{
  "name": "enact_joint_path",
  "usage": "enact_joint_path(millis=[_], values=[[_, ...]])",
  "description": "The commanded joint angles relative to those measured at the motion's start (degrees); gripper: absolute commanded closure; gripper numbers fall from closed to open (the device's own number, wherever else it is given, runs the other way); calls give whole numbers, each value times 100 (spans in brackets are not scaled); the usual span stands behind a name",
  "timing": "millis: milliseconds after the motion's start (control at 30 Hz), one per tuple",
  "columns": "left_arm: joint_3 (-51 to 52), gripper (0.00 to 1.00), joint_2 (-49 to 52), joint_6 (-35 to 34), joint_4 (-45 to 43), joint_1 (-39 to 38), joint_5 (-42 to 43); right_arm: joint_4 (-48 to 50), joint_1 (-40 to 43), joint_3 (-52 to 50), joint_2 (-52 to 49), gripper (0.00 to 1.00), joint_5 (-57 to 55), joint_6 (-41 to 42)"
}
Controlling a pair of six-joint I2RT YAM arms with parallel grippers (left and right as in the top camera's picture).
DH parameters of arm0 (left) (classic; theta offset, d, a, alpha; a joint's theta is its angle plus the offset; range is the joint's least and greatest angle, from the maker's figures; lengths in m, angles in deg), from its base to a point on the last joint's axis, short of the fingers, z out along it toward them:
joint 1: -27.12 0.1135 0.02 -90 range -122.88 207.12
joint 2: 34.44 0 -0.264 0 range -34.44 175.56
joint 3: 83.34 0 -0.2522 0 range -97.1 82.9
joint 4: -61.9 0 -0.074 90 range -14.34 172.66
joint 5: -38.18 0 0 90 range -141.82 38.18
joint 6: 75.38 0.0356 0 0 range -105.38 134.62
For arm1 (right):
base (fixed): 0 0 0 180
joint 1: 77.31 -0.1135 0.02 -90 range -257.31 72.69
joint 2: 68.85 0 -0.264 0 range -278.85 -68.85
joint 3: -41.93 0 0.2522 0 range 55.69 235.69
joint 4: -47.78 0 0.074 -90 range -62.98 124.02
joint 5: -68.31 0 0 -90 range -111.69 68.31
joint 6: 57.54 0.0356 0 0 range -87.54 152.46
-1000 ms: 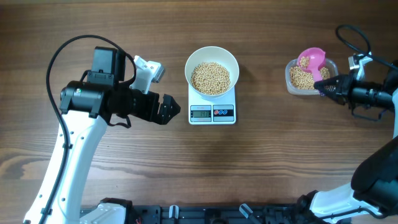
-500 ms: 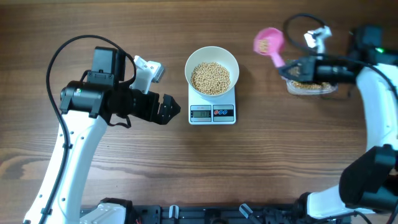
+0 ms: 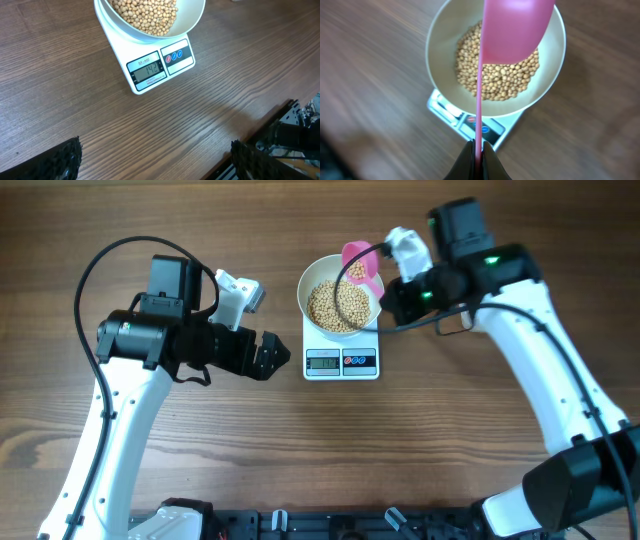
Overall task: Scoop item into bowl and weigh 150g on scale
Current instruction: 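Carry the filled scoop leftward over the white bowl, then tip the pink scoop with the right gripper to pour soybeans into bowl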
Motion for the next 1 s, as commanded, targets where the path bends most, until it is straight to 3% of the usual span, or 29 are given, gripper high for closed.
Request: enact_joint_path(millis=[0, 967], values=[[-26, 0, -96, 116, 0, -26, 109, 85, -442, 105, 98, 96, -1399, -308], [-26, 0, -96, 116, 0, -26, 109, 109, -682, 103, 63, 96, -1875, -791]])
